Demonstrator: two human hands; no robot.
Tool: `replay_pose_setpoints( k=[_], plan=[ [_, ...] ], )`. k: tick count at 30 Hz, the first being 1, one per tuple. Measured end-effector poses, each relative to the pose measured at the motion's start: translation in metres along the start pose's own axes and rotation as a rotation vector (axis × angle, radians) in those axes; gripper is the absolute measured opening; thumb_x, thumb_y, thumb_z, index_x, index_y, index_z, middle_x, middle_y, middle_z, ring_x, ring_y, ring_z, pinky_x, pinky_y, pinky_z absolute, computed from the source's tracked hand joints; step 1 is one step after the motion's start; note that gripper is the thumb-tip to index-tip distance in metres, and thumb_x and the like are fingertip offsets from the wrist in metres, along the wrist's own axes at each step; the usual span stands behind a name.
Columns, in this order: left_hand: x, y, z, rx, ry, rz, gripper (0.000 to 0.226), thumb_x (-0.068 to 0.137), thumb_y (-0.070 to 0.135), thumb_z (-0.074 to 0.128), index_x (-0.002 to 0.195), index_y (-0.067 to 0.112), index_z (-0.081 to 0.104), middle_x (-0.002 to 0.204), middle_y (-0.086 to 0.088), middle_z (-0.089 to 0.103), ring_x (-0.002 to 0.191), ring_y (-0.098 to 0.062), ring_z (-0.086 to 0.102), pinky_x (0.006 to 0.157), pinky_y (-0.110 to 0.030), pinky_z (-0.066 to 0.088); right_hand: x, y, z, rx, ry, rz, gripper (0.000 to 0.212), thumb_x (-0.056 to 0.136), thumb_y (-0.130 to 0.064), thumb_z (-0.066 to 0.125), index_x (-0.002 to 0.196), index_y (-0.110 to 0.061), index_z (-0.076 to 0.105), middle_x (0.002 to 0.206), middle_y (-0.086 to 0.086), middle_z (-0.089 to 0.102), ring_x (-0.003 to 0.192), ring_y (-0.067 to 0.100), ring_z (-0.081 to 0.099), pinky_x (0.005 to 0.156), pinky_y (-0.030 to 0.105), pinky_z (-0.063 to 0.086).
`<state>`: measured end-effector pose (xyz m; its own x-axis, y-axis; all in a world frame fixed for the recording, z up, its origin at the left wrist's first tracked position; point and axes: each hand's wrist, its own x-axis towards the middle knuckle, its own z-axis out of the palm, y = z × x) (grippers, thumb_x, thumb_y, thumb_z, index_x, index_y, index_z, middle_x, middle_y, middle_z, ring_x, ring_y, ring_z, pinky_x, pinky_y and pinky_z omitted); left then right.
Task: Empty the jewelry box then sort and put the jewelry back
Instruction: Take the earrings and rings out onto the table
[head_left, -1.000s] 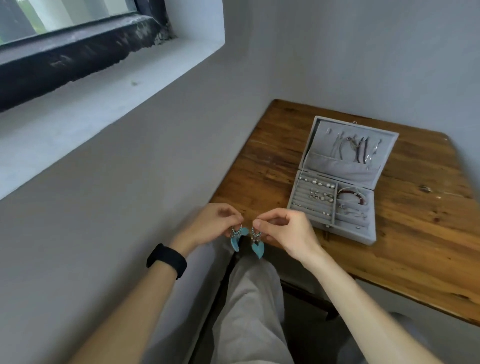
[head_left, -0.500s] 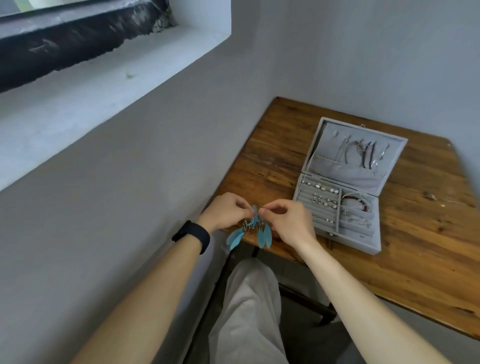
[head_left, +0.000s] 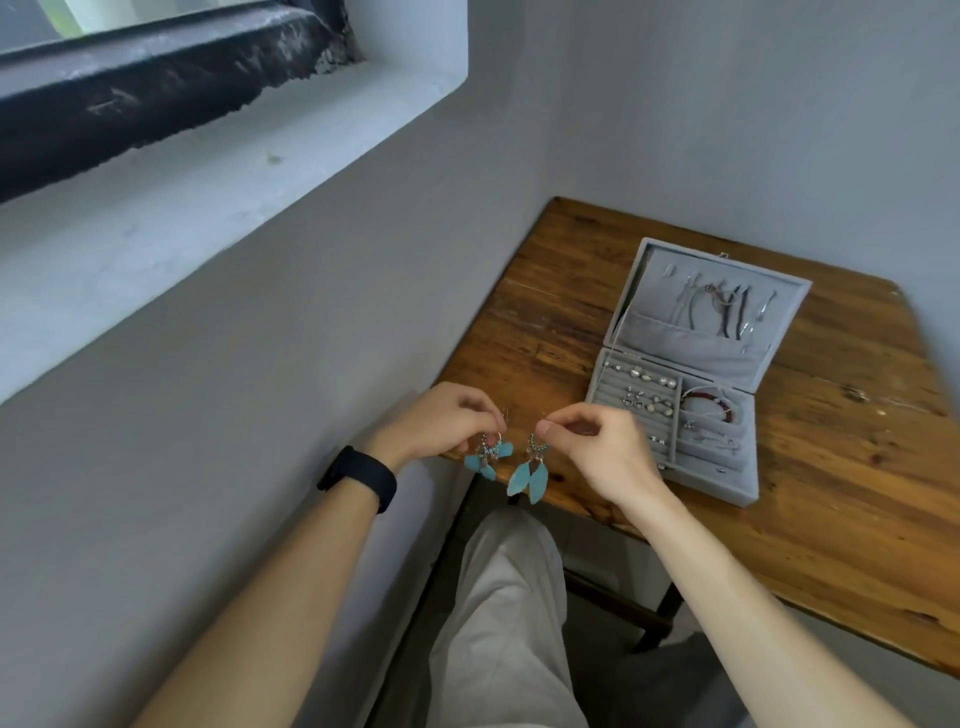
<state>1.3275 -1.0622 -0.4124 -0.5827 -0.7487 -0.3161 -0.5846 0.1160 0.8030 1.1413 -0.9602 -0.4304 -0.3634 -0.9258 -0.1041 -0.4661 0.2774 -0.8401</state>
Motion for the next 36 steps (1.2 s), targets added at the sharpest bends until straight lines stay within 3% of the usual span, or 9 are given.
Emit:
replay_pose_setpoints(
  k=[4, 10, 13, 16, 22, 25, 28, 31, 36],
  plan=[
    [-0.024, -0.002, -0.002, -0.031, -0.027, 0.002, 0.01, 0.091, 0.024, 0.068, 0.09, 0.02, 0.077, 0.087, 0.004, 0.075, 0.082, -0.011, 0.065, 0.067, -0.023, 0.049, -0.024, -0.003, -0.002, 0.038, -0.021, -0.019, 0.007, 0.084, -0.041, 0.076, 0.085, -0.034, 0.076, 0.084, -0.015, 0.073, 0.083, 0.001, 0.066, 0.076, 0.025, 0.052],
    [-0.042, -0.007, 0.009, 0.029, -0.016, 0.012, 0.013, 0.092, 0.024, 0.067, 0.088, 0.019, 0.077, 0.075, 0.018, 0.071, 0.058, 0.006, 0.058, 0.064, -0.023, 0.047, -0.049, -0.004, 0.005, 0.034, -0.047, -0.014, 0.007, 0.084, -0.041, 0.076, 0.087, -0.034, 0.076, 0.086, -0.017, 0.071, 0.085, 0.0, 0.063, 0.068, 0.018, 0.044],
    [-0.038, -0.006, 0.014, 0.105, 0.013, -0.007, 0.013, 0.092, 0.025, 0.065, 0.089, 0.022, 0.077, 0.082, 0.015, 0.072, 0.072, -0.004, 0.064, 0.064, -0.022, 0.048, -0.046, -0.003, 0.013, 0.003, -0.045, 0.015, 0.009, 0.085, -0.042, 0.076, 0.088, -0.033, 0.076, 0.089, -0.017, 0.071, 0.087, 0.0, 0.061, 0.068, 0.018, 0.043],
    [-0.023, -0.008, 0.016, 0.143, 0.043, -0.026, 0.012, 0.094, 0.028, 0.064, 0.097, 0.023, 0.074, 0.094, 0.007, 0.074, 0.089, -0.013, 0.069, 0.069, -0.023, 0.054, -0.029, -0.001, 0.02, -0.038, -0.018, 0.053, 0.009, 0.085, -0.046, 0.075, 0.084, -0.037, 0.072, 0.087, -0.015, 0.071, 0.085, 0.004, 0.066, 0.071, 0.023, 0.053],
    [0.01, -0.006, 0.015, 0.147, 0.061, -0.051, 0.016, 0.097, 0.032, 0.062, 0.107, 0.024, 0.072, 0.096, 0.011, 0.068, 0.073, -0.002, 0.059, 0.055, -0.013, 0.041, 0.001, -0.007, 0.02, -0.144, 0.032, 0.04, 0.011, 0.089, -0.043, 0.071, 0.095, -0.034, 0.073, 0.094, -0.016, 0.068, 0.091, 0.006, 0.063, 0.081, 0.03, 0.056],
    [0.027, -0.008, 0.011, 0.116, 0.075, -0.053, 0.018, 0.096, 0.032, 0.063, 0.109, 0.023, 0.073, 0.103, 0.01, 0.068, 0.079, -0.002, 0.059, 0.055, -0.009, 0.042, 0.015, -0.011, 0.021, -0.187, 0.04, 0.059, 0.014, 0.09, -0.042, 0.069, 0.099, -0.032, 0.074, 0.097, -0.014, 0.068, 0.091, 0.006, 0.062, 0.077, 0.027, 0.052],
    [0.04, -0.007, 0.006, 0.151, 0.074, -0.06, 0.021, 0.096, 0.037, 0.063, 0.109, 0.025, 0.074, 0.096, 0.015, 0.066, 0.073, 0.0, 0.058, 0.05, -0.008, 0.038, 0.031, -0.012, 0.024, -0.242, 0.041, 0.072, 0.014, 0.091, -0.044, 0.068, 0.099, -0.033, 0.073, 0.09, -0.012, 0.072, 0.083, 0.005, 0.066, 0.07, 0.024, 0.052],
    [0.053, -0.008, 0.003, 0.184, 0.06, -0.042, 0.022, 0.096, 0.039, 0.064, 0.109, 0.026, 0.074, 0.089, 0.017, 0.065, 0.069, 0.001, 0.056, 0.053, -0.009, 0.036, 0.043, -0.014, 0.024, -0.293, 0.051, 0.091, 0.013, 0.092, -0.043, 0.067, 0.098, -0.032, 0.073, 0.084, -0.009, 0.072, 0.081, 0.008, 0.067, 0.068, 0.025, 0.052],
    [0.071, -0.014, 0.004, 0.201, 0.083, -0.003, 0.023, 0.095, 0.041, 0.064, 0.109, 0.027, 0.075, 0.097, 0.017, 0.066, 0.077, 0.006, 0.053, 0.065, -0.011, 0.038, 0.063, -0.015, 0.022, -0.409, 0.072, 0.154, 0.013, 0.089, -0.048, 0.066, 0.091, -0.036, 0.07, 0.076, -0.009, 0.072, 0.077, 0.014, 0.07, 0.074, 0.037, 0.061]
  ],
)
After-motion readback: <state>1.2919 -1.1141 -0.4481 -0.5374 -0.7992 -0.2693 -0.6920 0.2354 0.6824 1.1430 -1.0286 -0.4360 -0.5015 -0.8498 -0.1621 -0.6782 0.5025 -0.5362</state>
